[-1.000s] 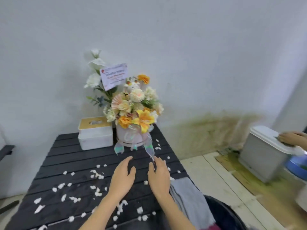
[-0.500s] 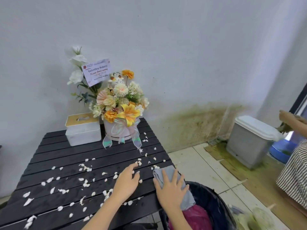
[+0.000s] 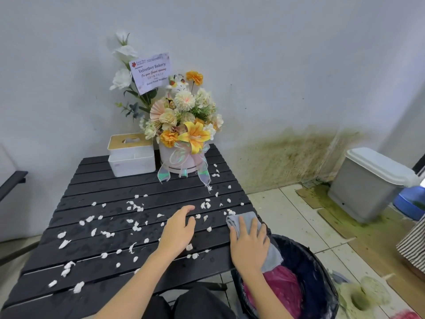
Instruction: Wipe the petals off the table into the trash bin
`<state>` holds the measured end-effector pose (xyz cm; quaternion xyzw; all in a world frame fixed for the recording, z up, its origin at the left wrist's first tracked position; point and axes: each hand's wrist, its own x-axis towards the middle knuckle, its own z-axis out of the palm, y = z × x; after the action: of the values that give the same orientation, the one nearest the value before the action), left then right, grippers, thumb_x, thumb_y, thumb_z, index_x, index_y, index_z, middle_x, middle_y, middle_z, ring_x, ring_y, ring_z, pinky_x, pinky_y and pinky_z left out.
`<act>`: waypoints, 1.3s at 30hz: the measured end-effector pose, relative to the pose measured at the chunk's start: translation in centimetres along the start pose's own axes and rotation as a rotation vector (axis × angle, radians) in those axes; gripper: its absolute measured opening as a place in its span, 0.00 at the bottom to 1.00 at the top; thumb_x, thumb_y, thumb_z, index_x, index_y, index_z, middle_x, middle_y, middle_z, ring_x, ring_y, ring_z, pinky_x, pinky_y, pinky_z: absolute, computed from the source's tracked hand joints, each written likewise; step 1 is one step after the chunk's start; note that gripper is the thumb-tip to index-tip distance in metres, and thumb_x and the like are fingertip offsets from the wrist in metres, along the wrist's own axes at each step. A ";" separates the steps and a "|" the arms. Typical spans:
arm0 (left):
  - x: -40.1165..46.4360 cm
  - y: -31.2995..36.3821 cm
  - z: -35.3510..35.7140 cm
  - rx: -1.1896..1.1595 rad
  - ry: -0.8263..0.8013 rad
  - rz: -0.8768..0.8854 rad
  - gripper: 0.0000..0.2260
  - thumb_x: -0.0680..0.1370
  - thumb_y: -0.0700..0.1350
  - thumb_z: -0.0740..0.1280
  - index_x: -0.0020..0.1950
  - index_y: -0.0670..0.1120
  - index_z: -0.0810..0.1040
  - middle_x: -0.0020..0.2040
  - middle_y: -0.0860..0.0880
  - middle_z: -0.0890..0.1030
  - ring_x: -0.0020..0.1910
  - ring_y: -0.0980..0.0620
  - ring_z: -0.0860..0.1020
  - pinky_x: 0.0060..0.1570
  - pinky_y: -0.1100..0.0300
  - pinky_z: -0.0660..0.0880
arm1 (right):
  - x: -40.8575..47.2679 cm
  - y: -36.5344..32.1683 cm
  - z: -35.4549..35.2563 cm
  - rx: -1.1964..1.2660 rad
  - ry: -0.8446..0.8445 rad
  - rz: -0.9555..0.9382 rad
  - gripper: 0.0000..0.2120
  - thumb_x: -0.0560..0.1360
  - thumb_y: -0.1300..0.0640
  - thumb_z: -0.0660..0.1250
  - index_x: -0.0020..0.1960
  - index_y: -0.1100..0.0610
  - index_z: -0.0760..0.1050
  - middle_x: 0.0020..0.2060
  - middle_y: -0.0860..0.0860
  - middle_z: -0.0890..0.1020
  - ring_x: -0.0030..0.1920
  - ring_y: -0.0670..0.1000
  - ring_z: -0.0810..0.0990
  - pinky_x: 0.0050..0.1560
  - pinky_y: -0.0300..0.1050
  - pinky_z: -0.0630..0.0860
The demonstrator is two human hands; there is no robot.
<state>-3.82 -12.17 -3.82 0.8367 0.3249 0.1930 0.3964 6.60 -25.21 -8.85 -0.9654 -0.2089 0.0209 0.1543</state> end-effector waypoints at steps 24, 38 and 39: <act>-1.8 -4.2 1.5 0.284 0.086 0.114 0.17 0.80 0.42 0.55 0.69 0.47 0.66 0.70 0.51 0.68 0.75 0.49 0.55 0.72 0.53 0.55 | 0.5 0.5 0.6 -0.118 -0.045 -0.023 0.34 0.74 0.35 0.31 0.76 0.49 0.45 0.76 0.56 0.51 0.75 0.62 0.51 0.73 0.61 0.48; 0.9 -6.4 -0.2 0.690 -0.061 -0.056 0.24 0.81 0.53 0.46 0.75 0.46 0.51 0.77 0.50 0.54 0.76 0.50 0.49 0.73 0.50 0.50 | 0.3 0.2 0.5 -0.126 -0.003 -0.004 0.29 0.78 0.37 0.43 0.76 0.47 0.47 0.76 0.55 0.53 0.75 0.62 0.53 0.73 0.61 0.51; 0.8 -6.4 0.2 0.700 -0.039 -0.061 0.24 0.81 0.53 0.47 0.75 0.46 0.51 0.77 0.50 0.54 0.76 0.50 0.49 0.73 0.50 0.50 | 0.2 0.2 0.5 -0.128 0.012 -0.003 0.30 0.77 0.36 0.41 0.76 0.47 0.49 0.76 0.56 0.55 0.74 0.63 0.55 0.72 0.61 0.52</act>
<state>-5.66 -8.64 -8.92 0.9154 0.3883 0.0419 0.0972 6.77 -25.14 -9.40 -0.9731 -0.2105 0.0014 0.0937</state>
